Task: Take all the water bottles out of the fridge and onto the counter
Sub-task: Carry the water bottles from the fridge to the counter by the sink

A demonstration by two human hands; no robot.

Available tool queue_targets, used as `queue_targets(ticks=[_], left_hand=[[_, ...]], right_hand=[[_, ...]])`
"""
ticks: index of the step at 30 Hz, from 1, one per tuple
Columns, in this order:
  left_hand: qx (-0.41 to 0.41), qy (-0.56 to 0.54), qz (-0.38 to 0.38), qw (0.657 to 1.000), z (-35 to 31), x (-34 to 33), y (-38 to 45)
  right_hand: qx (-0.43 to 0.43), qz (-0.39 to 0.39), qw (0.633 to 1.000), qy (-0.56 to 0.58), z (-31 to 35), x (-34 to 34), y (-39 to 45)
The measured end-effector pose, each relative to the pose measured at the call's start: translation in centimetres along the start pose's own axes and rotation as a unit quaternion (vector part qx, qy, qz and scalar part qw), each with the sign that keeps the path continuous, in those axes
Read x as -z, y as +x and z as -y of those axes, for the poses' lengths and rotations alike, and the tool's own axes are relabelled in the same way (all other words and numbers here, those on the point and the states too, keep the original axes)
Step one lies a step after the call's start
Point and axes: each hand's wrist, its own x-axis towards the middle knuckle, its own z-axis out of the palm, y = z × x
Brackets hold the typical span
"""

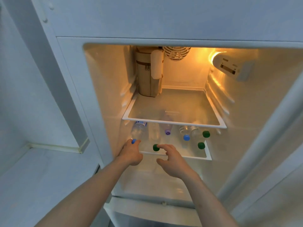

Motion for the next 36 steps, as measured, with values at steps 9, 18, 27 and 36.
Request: queue_targets(ticks=[9,18,27,36], left_hand=[[0.005,0.016,-0.027,0.999,-0.4,-1.1,0.3],[-0.019,0.036,-0.058,0.997,-0.2,-1.5,-1.6],[-0.052,0.107,-0.127,0.985,0.0,-3.2,-5.3],[-0.093,0.041,-0.227,0.969,0.8,-2.4,-9.2]], right_hand=[[-0.027,-0.046,0.998,0.027,-1.2,-3.3,4.6],[-0.023,-0.025,0.999,0.012,-3.0,-5.2,4.5],[-0.015,-0.044,0.999,0.0,-3.6,-5.7,5.2],[-0.015,-0.068,0.998,0.008,-3.8,-5.9,5.7]])
